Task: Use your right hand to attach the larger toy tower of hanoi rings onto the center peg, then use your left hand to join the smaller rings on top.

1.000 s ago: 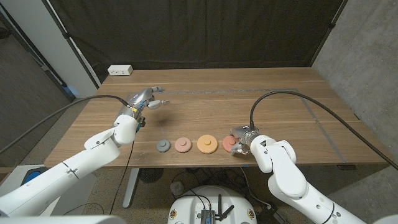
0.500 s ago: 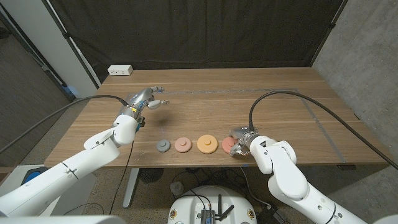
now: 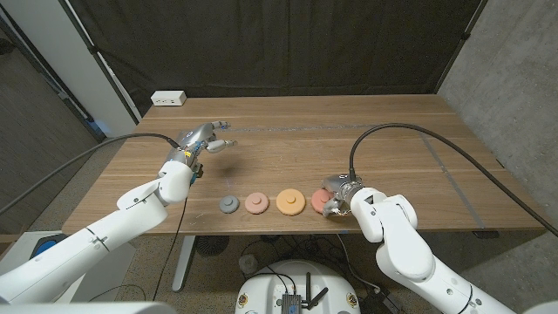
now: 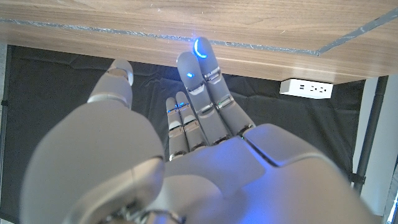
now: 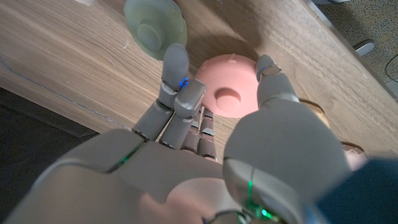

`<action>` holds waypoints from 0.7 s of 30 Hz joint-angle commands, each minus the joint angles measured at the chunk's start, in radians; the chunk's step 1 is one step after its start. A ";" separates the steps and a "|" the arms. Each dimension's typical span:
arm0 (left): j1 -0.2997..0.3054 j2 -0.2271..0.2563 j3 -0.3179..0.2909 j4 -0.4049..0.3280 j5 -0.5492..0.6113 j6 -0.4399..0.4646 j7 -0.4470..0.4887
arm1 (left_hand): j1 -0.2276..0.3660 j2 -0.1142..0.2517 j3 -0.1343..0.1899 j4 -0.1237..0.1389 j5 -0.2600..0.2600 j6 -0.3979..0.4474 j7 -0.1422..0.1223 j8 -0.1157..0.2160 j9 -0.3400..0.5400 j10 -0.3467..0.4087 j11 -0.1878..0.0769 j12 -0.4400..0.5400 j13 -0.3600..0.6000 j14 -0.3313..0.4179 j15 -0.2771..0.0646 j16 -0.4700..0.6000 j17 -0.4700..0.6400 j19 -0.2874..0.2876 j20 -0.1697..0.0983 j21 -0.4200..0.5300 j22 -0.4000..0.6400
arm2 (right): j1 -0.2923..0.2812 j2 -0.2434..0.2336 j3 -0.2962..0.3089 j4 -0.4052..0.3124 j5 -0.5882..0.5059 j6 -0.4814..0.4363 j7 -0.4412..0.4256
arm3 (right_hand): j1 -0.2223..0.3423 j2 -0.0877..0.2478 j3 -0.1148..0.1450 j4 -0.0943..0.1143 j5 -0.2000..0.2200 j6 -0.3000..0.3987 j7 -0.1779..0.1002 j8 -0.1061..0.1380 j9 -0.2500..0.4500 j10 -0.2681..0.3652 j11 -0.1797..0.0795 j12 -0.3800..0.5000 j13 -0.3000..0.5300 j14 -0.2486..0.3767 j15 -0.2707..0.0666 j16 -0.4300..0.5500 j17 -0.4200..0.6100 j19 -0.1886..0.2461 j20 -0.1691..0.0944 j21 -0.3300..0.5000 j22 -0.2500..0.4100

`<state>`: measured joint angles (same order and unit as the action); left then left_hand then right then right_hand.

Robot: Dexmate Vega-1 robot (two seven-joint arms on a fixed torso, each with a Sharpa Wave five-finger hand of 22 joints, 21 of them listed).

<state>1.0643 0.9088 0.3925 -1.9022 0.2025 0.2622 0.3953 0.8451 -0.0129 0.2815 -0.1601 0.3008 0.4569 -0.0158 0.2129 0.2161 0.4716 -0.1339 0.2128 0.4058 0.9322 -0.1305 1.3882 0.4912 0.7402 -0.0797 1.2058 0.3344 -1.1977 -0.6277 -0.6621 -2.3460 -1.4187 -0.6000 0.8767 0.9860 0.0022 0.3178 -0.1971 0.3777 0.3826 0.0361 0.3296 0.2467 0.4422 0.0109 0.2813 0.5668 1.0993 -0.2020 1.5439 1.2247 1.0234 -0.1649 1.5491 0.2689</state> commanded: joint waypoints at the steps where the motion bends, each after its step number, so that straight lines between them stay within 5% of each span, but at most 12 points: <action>1: -0.001 0.001 -0.001 0.006 -0.002 -0.007 -0.003 | 0.000 0.008 0.000 0.000 0.003 0.005 0.001 -0.003 0.004 0.010 -0.002 0.001 0.005 -0.003 -0.088 0.006 0.002 -0.004 -0.111 0.009 0.001 | -0.002 0.016 0.020 -0.031 -0.019 0.027 0.032 | 0.007 0.043 0.047 0.037 0.009 0.129 -0.119 0.006 0.006 0.183 -0.158 0.001 0.019 0.013 -0.016 0.001 0.005 0.013 -0.056 -0.006 0.003; 21: 0.011 -0.004 -0.004 0.028 0.001 -0.043 0.025 | 0.000 0.007 0.001 0.000 0.005 0.004 -0.002 -0.004 0.004 0.009 -0.004 -0.001 0.004 -0.005 -0.088 0.012 0.000 -0.010 -0.110 0.023 -0.013 | 0.001 0.028 0.028 -0.049 0.000 0.088 0.031 | 0.003 0.040 0.057 0.037 0.017 0.141 -0.121 0.009 0.005 0.190 -0.161 -0.004 0.026 0.023 -0.016 -0.001 0.006 0.021 -0.056 -0.009 0.004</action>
<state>1.0636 0.9051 0.3920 -1.8888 0.2026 0.2489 0.3990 0.8451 -0.0129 0.2815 -0.1601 0.3008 0.4570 -0.0158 0.2129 0.2162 0.4756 -0.1379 0.2128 0.4057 0.9323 -0.1304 1.3960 0.4913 0.7359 -0.0753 1.2244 0.3199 -1.2012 -0.6066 -0.6351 -2.3874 -1.4309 -0.5451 0.9073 0.9860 0.0022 0.3260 -0.2053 0.3860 0.3896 0.0430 0.3302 0.2467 0.4510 0.0197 0.2737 0.5668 1.1137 -0.2054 1.5439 1.2296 1.0352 -0.1696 1.5413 0.2691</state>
